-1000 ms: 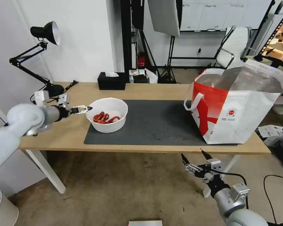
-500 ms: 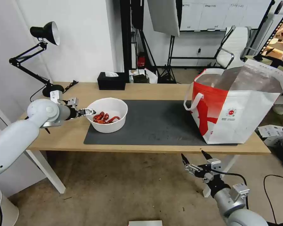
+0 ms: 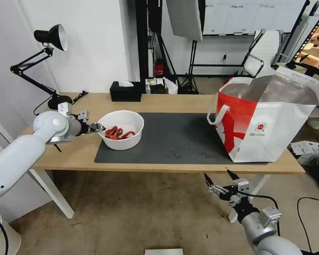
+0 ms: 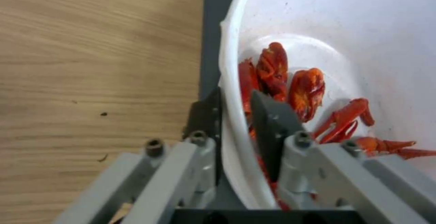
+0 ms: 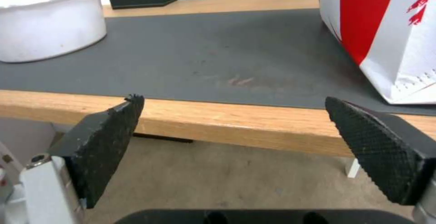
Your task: Pick up the trash from the table and place it into the takeout bag.
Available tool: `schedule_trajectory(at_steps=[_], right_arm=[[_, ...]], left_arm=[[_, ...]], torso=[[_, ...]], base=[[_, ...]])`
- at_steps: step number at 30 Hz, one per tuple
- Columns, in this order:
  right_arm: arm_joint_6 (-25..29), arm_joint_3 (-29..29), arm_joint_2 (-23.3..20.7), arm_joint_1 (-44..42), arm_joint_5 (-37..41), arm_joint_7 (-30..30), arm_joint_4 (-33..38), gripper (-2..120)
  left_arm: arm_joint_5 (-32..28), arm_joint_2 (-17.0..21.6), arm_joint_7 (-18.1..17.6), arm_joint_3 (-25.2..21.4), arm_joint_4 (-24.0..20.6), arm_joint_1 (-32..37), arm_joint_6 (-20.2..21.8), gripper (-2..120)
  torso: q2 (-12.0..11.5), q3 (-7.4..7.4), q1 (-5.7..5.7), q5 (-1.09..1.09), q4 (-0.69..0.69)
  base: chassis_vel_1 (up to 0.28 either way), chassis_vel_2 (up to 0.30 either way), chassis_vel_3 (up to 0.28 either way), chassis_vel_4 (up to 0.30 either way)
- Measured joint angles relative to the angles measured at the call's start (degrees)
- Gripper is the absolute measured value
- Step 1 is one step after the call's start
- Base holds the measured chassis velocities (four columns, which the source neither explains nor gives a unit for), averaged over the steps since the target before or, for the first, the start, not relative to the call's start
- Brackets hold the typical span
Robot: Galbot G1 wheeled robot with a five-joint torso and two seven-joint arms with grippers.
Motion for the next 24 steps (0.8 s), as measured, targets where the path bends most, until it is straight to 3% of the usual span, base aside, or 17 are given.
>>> schedule_trajectory(at_steps=[4,7,11,17,24], right_arm=[[0.00,0.00,0.00,0.00,0.00,0.00,0.00,100],[0.00,0.00,0.00,0.00,0.00,0.00,0.00,100],[0.00,0.00,0.00,0.00,0.00,0.00,0.00,100],[0.00,0.00,0.00,0.00,0.00,0.00,0.00,100],[0.00,0.00,0.00,0.00,0.00,0.00,0.00,100]], left_arm=[[-0.29,-0.08,-0.28,0.09,-0.23,-0.13,-0.13,1],[-0.28,-0.17,-0.85,0.25,-0.32,-0.12,-1.24,0],[0.37,-0.88,-2.91,-0.49,-1.36,0.61,-5.73,0],[9.33,-0.46,-1.98,-1.75,-7.31,2.02,-14.21,0],[14.03,-0.31,-4.48,-2.16,-12.36,2.09,-17.54,0]], torso=[[0.00,0.00,0.00,0.00,0.00],[0.01,0.00,0.00,0.00,0.00],[0.00,0.00,0.00,-0.02,0.00],[0.00,0.00,0.00,0.00,0.00],[0.01,0.00,0.00,0.00,0.00]], base=[[0.000,0.000,0.000,0.000],[0.000,0.000,0.000,0.000],[0.000,0.000,0.000,0.000],[0.000,0.000,0.000,0.000],[0.000,0.000,0.000,0.000]])
